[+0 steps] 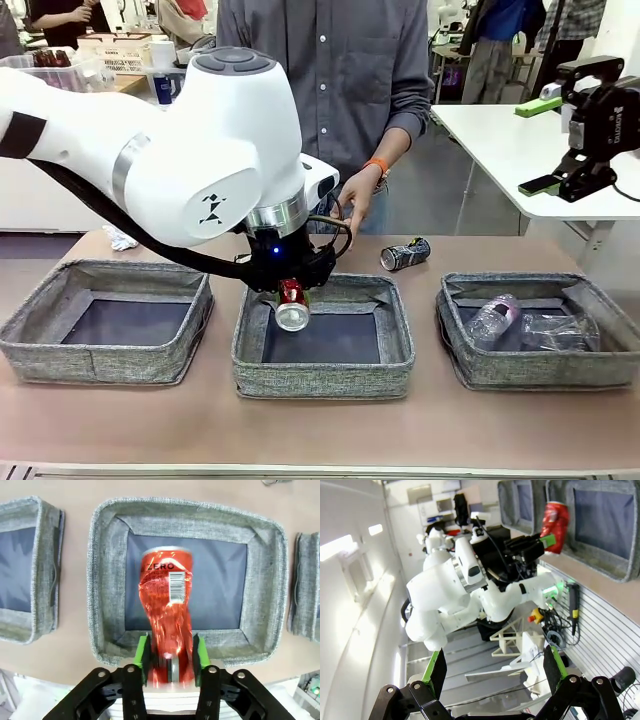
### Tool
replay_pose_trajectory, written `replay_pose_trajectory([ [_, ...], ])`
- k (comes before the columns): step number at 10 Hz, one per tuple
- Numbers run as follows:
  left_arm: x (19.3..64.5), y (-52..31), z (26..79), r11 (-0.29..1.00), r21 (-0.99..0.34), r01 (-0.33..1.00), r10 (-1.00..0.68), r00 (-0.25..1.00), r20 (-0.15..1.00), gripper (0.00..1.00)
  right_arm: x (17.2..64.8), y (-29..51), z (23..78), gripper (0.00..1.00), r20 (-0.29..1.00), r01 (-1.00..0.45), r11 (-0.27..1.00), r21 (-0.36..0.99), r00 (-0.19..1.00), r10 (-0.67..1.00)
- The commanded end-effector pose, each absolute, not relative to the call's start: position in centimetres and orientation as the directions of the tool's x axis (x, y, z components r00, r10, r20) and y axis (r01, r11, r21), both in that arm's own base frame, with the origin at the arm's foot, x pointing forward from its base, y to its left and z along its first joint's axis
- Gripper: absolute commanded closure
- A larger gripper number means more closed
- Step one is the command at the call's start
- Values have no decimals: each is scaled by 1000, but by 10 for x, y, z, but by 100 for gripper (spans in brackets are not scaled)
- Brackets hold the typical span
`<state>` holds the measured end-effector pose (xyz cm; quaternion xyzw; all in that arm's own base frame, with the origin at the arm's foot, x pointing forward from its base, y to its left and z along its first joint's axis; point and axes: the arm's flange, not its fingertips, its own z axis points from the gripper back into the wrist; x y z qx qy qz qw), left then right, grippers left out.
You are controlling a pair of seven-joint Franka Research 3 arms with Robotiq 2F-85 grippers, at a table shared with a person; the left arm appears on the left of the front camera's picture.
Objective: Sort the waste into the appropriate baskets.
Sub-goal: Place the picked waste into the Fabric basket indicated by the person.
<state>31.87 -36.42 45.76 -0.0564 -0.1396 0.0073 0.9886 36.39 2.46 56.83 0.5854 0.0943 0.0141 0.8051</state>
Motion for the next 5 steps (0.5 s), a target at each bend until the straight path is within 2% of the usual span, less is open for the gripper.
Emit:
replay_pose_trajectory([
  [1,321,-367,460,992,-125,-35,73,949,307,0,366,24,573,0,-131,86,304,949,983,132],
  [5,321,-364,461,987,-151,-61,104,950,296,0,366,24,573,0,-131,86,304,949,983,132],
])
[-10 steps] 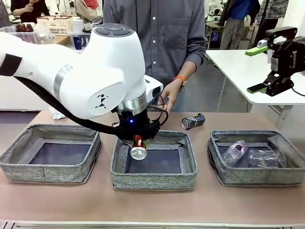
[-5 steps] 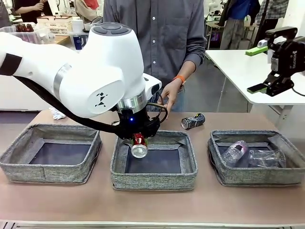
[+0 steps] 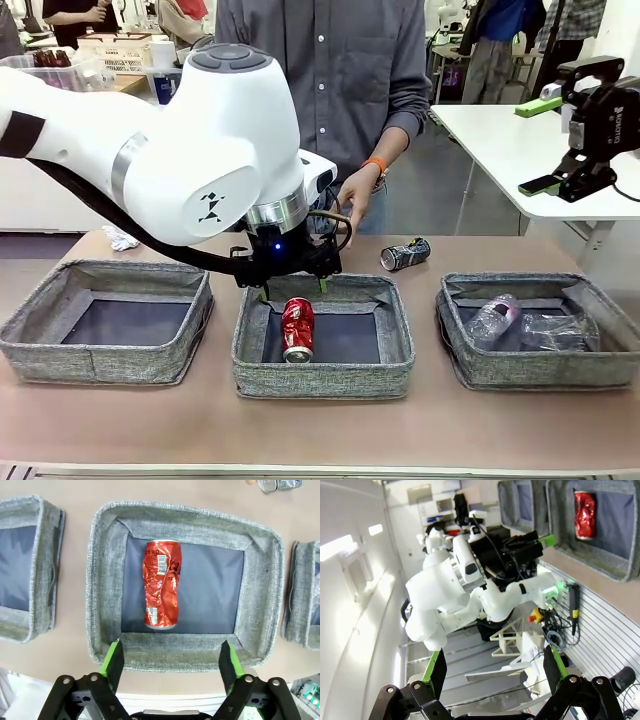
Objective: Sort the waste into the appropriate baskets.
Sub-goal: Place the picked waste into the Fabric basket indicated by the person.
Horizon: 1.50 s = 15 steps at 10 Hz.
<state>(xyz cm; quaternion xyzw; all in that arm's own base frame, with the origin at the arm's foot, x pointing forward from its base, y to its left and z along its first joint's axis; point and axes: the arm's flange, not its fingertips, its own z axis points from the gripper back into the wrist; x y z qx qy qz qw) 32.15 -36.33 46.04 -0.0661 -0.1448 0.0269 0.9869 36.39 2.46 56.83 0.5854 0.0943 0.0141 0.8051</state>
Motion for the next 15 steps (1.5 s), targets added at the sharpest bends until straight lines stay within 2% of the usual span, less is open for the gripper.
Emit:
replay_pose_trajectory([
  [1,321,-363,461,985,-162,-56,97,961,260,0,366,24,573,0,-131,86,304,949,983,132],
  [3,319,-356,470,969,-237,-68,122,967,223,0,366,24,573,0,-131,86,304,949,983,132],
  [7,293,-263,566,917,-396,34,61,973,225,0,366,24,573,0,-131,86,304,949,983,132],
  [9,286,-204,604,813,-581,25,111,974,197,0,366,24,573,0,-131,86,304,949,983,132],
  [11,277,-156,613,647,-762,26,198,959,201,0,366,24,573,0,-131,86,304,949,983,132],
  [12,269,-132,606,520,-853,30,209,964,162,0,366,24,573,0,-131,86,304,949,983,132],
  [15,247,-78,569,169,-985,22,222,973,59,0,366,24,573,0,-131,86,304,949,983,132],
])
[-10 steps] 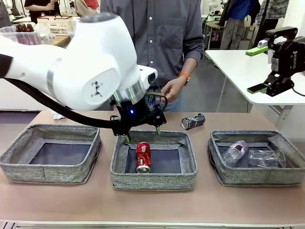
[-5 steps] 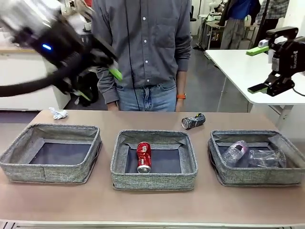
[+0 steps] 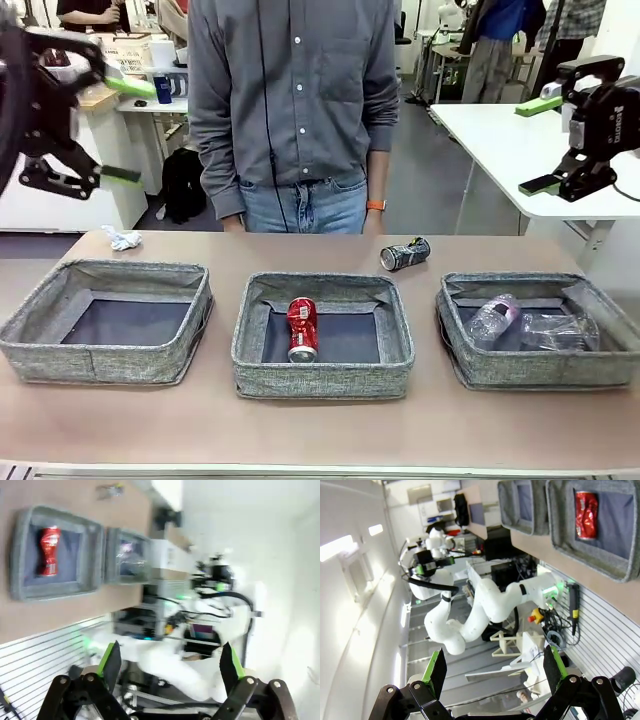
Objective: Sort the waste into the appropriate baskets.
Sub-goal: Place the picked waste into the Fabric basket indicated by the person.
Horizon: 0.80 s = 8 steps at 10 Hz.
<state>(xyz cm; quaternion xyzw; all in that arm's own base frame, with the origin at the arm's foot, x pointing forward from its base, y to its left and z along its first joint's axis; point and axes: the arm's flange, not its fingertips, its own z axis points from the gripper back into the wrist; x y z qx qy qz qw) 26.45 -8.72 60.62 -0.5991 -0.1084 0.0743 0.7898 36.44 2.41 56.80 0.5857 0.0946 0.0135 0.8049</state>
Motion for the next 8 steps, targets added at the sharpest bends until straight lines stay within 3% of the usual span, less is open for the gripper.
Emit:
replay_pose_trajectory([
  [1,239,-65,555,54,-998,18,215,976,29,0,366,24,573,0,-131,86,304,949,983,132],
  [3,237,-58,528,-99,-992,-73,48,996,-78,0,366,24,573,0,-131,86,304,949,983,132],
  [4,273,-56,613,37,-999,25,224,974,33,0,366,24,573,0,-131,86,304,949,983,132],
  [8,273,-56,613,37,-999,25,224,974,33,0,366,24,573,0,-131,86,304,949,983,132],
])
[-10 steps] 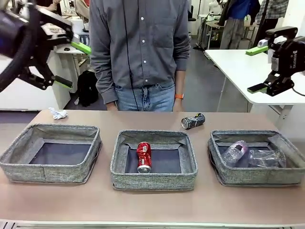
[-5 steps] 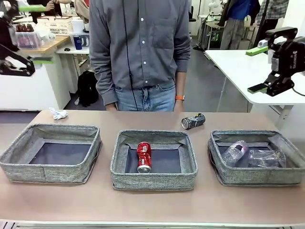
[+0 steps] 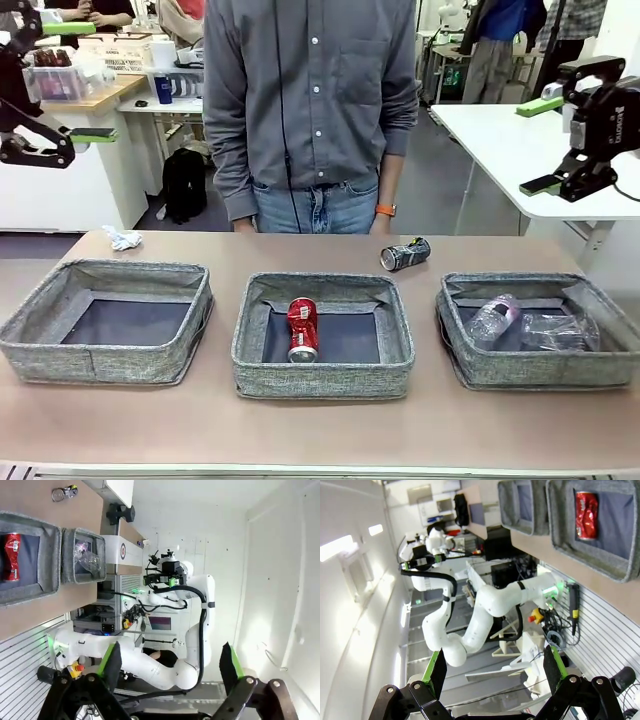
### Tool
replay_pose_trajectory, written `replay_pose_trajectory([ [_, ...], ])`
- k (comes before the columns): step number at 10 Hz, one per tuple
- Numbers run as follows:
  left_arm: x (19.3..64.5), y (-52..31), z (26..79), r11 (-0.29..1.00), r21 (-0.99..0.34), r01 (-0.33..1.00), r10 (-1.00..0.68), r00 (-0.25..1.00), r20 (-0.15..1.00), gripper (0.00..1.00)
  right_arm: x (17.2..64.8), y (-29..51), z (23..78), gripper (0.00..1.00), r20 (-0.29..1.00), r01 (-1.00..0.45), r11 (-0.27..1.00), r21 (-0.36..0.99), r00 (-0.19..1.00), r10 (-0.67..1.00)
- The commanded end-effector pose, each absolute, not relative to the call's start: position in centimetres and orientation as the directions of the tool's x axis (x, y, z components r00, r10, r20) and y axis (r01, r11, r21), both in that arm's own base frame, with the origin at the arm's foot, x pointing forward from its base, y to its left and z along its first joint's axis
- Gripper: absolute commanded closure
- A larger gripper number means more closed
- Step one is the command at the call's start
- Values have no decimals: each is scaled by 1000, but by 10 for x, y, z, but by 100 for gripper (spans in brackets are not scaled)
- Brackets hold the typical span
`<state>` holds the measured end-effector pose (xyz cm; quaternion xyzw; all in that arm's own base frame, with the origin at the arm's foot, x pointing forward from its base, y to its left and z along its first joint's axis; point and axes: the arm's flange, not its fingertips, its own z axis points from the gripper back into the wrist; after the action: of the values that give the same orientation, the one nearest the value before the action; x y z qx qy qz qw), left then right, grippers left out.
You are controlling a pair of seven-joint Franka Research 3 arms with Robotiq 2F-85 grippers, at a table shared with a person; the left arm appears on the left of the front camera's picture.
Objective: Sort the waste into the appropriate baskets.
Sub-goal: Place the picked waste into the Fabric basket indicated by the person, then pick up the waste item pointed out by the person.
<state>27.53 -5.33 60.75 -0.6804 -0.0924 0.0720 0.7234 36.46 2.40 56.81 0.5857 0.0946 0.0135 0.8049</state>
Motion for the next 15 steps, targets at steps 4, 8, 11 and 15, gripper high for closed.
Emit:
replay_pose_trajectory([
  [4,273,-56,613,37,-999,25,224,974,33,0,366,24,573,0,-131,86,304,949,983,132],
  [8,273,-56,613,37,-999,25,224,974,33,0,366,24,573,0,-131,86,304,949,983,132],
  [11,273,-56,613,37,-999,25,224,974,33,0,366,24,573,0,-131,86,304,949,983,132],
  [15,273,-56,613,37,-999,25,224,974,33,0,366,24,573,0,-131,86,304,949,983,132],
])
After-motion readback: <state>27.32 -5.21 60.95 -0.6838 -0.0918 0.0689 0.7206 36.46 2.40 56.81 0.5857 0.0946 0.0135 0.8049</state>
